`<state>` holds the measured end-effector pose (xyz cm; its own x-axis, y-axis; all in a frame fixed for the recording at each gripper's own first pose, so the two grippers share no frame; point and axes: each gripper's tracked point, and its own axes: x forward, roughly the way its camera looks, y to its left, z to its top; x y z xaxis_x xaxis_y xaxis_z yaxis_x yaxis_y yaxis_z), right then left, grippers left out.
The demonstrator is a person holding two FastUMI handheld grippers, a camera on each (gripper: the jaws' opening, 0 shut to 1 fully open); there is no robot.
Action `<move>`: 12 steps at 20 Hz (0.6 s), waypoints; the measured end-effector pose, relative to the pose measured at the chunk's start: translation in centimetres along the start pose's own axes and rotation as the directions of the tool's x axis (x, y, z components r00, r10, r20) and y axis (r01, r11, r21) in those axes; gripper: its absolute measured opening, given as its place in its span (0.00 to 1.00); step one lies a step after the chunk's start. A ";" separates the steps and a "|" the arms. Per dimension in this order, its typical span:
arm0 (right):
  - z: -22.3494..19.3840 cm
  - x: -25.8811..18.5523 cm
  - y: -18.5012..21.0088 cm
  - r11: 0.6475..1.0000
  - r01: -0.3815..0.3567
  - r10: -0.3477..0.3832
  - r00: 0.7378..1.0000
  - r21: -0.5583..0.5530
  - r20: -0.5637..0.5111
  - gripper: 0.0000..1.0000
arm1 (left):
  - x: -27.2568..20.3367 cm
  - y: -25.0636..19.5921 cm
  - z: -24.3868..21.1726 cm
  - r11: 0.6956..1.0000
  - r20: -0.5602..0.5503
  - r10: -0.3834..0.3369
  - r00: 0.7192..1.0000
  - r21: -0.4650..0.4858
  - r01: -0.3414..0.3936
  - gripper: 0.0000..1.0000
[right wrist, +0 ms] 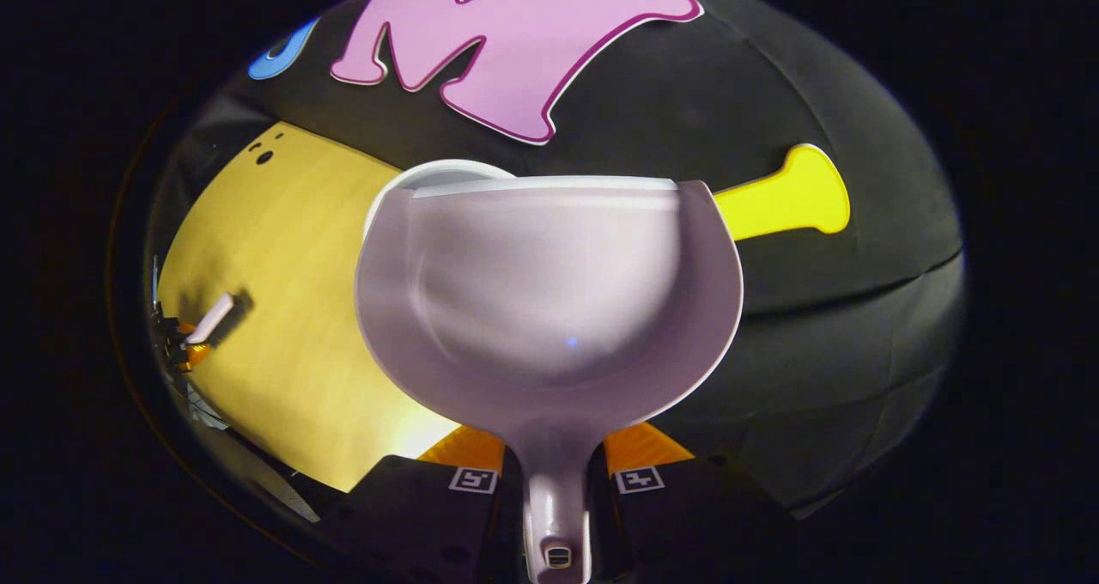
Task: Pick up the small broom and dustpan from the desktop, sweep the trash into the dustpan with the broom, and then empty the trash into the garbage bin.
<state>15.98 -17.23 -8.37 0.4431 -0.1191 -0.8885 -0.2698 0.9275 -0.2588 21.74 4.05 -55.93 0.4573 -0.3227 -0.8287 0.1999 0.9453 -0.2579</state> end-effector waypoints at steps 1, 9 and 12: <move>-0.9 -0.6 1.1 1.000 -0.027 0.027 1.000 0.003 0.010 0.35 | -0.1 -0.1 0.0 1.000 0.001 0.004 1.000 0.006 -0.004 0.25; -8.4 -1.8 13.0 0.973 -0.230 0.230 0.973 0.008 0.036 0.34 | -0.8 -0.1 0.9 0.999 0.008 0.039 0.999 0.025 -0.039 0.31; -11.5 -0.8 17.8 0.957 -0.288 0.288 0.958 0.018 0.014 0.35 | -0.9 0.1 1.0 0.998 0.008 0.054 0.998 0.023 -0.055 0.27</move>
<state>1.00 -4.73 -16.59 0.3584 0.1579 -0.9201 -0.3704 0.9287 0.0151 22.19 4.42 -54.75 0.4742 -0.2712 -0.8376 0.1942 0.9602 -0.2010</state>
